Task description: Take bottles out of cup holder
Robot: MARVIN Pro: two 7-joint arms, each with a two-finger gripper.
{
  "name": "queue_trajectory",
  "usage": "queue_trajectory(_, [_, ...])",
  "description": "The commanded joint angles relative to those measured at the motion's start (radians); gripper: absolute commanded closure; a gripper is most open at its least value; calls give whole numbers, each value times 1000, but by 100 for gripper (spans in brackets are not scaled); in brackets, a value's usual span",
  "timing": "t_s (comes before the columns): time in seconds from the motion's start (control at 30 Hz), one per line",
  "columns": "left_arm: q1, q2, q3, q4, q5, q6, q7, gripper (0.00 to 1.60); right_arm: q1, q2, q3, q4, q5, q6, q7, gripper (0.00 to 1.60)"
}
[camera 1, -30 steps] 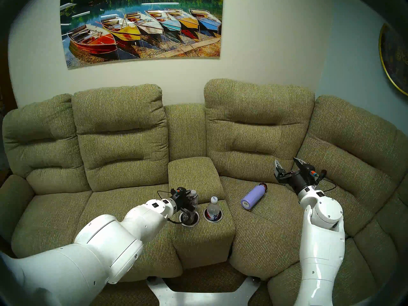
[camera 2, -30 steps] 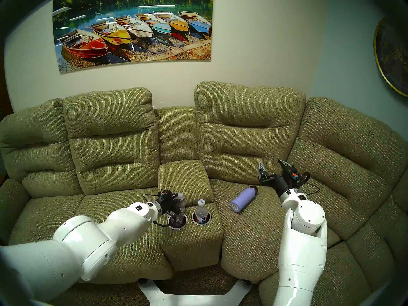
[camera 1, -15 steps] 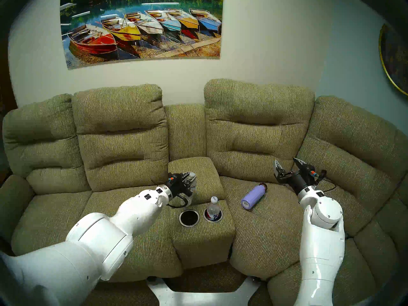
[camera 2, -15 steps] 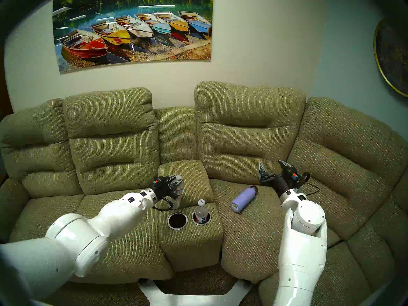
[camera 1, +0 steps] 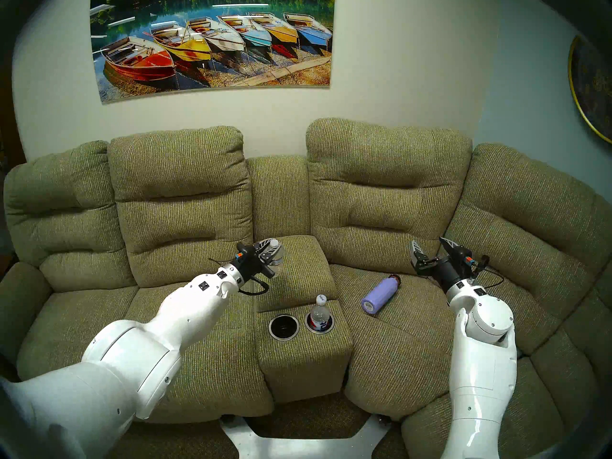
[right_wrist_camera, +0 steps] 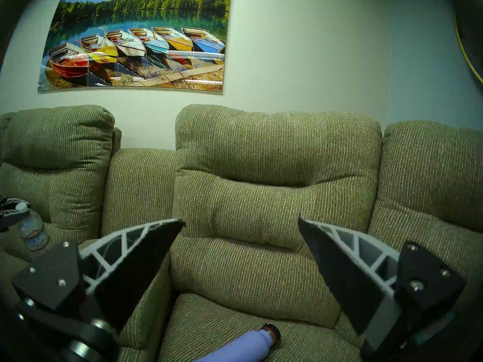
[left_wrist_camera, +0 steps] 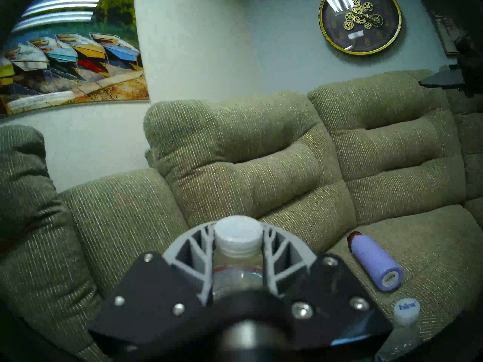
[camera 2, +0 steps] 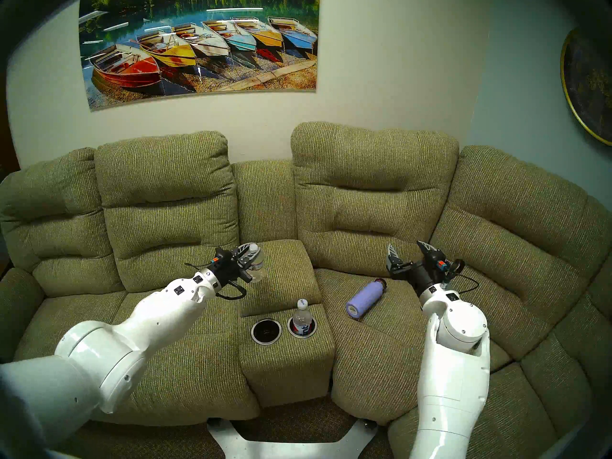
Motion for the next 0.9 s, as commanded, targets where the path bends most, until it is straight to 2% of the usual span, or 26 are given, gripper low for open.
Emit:
queue_trajectory(0.0, [36, 79, -40, -56, -22, -15, 31, 160, 11, 3, -1, -17, 2, -5, 0, 0])
queue_trajectory(0.3, [120, 134, -78, -103, -41, 7, 72, 160, 11, 3, -1, -18, 3, -5, 0, 0])
queue_trajectory(0.57, [214, 147, -92, -175, -43, 37, 131, 160, 11, 2, -1, -21, 3, -6, 0, 0])
queue_trajectory(0.87, [310, 146, -76, -296, 3, 110, 259, 160, 9, 2, -1, -24, 3, -5, 0, 0])
